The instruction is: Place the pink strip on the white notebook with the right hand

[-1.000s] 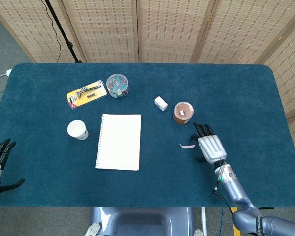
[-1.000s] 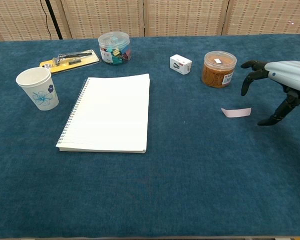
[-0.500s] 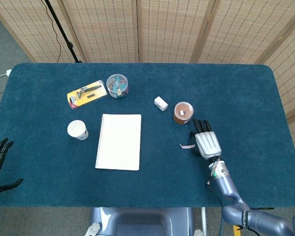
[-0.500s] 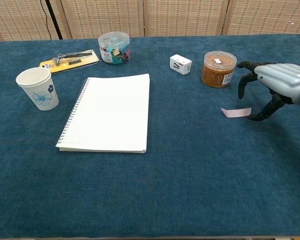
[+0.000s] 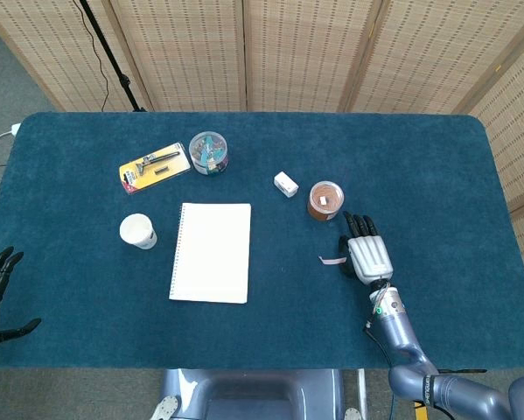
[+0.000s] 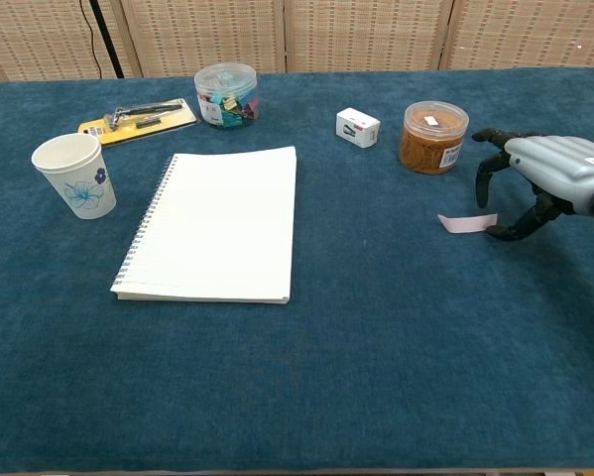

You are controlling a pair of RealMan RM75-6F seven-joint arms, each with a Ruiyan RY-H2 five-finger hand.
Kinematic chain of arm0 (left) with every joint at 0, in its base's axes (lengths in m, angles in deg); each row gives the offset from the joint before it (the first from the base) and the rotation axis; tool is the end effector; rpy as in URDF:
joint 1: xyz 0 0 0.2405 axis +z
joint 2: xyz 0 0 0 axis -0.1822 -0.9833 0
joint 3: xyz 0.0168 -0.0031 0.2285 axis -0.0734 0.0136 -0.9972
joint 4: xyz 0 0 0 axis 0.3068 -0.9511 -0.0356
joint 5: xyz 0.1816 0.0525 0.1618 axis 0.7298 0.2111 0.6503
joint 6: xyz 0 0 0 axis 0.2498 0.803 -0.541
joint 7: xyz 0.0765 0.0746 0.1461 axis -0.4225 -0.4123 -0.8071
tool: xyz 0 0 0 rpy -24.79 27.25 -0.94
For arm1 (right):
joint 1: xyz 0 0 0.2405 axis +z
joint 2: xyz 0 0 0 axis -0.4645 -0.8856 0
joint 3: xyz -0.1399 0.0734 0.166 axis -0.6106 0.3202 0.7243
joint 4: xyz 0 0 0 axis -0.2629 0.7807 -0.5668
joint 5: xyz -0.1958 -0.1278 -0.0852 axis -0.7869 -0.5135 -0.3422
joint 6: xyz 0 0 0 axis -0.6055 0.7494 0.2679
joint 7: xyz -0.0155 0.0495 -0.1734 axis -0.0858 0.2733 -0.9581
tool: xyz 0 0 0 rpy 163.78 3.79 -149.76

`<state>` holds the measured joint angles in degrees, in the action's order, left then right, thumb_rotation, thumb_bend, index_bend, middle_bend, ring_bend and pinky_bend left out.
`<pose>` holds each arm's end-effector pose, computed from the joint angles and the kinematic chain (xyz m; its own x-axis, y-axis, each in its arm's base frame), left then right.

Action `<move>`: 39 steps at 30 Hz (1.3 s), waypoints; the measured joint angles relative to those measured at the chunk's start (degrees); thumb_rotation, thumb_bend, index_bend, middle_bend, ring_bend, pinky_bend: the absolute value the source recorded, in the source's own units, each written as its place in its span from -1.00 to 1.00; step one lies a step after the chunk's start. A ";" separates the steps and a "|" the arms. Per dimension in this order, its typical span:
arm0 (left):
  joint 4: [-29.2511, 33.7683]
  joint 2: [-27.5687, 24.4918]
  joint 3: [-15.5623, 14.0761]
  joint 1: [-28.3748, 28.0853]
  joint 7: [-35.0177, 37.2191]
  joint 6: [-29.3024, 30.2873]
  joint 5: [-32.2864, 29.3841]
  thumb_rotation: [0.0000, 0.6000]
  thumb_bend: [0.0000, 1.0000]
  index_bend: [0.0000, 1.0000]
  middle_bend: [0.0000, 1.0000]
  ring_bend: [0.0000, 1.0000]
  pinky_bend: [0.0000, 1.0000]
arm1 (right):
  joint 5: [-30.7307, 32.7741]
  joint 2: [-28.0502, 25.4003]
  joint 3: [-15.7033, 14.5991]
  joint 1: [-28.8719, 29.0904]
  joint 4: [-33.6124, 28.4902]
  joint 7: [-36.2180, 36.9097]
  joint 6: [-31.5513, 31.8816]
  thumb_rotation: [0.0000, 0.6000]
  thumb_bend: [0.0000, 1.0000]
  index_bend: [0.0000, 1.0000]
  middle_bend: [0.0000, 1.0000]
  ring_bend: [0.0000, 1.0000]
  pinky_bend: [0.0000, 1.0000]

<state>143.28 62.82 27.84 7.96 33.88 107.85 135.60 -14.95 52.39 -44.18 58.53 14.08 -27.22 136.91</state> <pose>-0.3026 0.1909 0.1191 0.2941 0.0819 0.9523 0.9550 0.0139 -0.2961 -0.2029 -0.3583 -0.0646 0.4675 -0.1709 0.8673 -0.8805 -0.1770 0.4398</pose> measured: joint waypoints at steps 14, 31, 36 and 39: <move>0.00 -0.20 0.08 0.09 0.52 -0.08 -0.30 1.00 -1.00 -1.00 -1.00 -1.00 -1.00 | 1.24 0.62 -0.06 0.59 -0.25 -0.40 -1.07 1.00 -0.06 0.14 -1.00 -1.00 -1.00; -0.07 -0.46 -0.03 0.13 1.32 -0.10 -0.01 1.00 -1.00 -1.00 -1.00 -1.00 -1.00 | 0.90 -0.46 -0.53 0.12 -3.24 -0.69 0.49 1.00 0.05 0.18 -1.00 -1.00 -1.00; -0.08 -0.58 -0.03 0.04 1.63 -0.31 -0.01 1.00 -1.00 -1.00 -1.00 -1.00 -1.00 | -2.18 -1.54 -1.04 -0.60 -5.99 -0.84 4.02 1.00 0.06 0.18 -1.00 -1.00 -1.00; -0.06 -0.64 -0.14 0.02 1.72 -0.37 0.22 1.00 -1.00 -1.00 -1.00 -1.00 -1.00 | -4.18 -2.18 -1.23 -0.68 -8.20 -1.16 5.55 1.00 0.06 0.19 -1.00 -1.00 -1.00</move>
<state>143.22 62.18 27.70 7.98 35.61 107.48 135.83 -19.13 50.22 -45.41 57.85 5.87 -28.39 142.46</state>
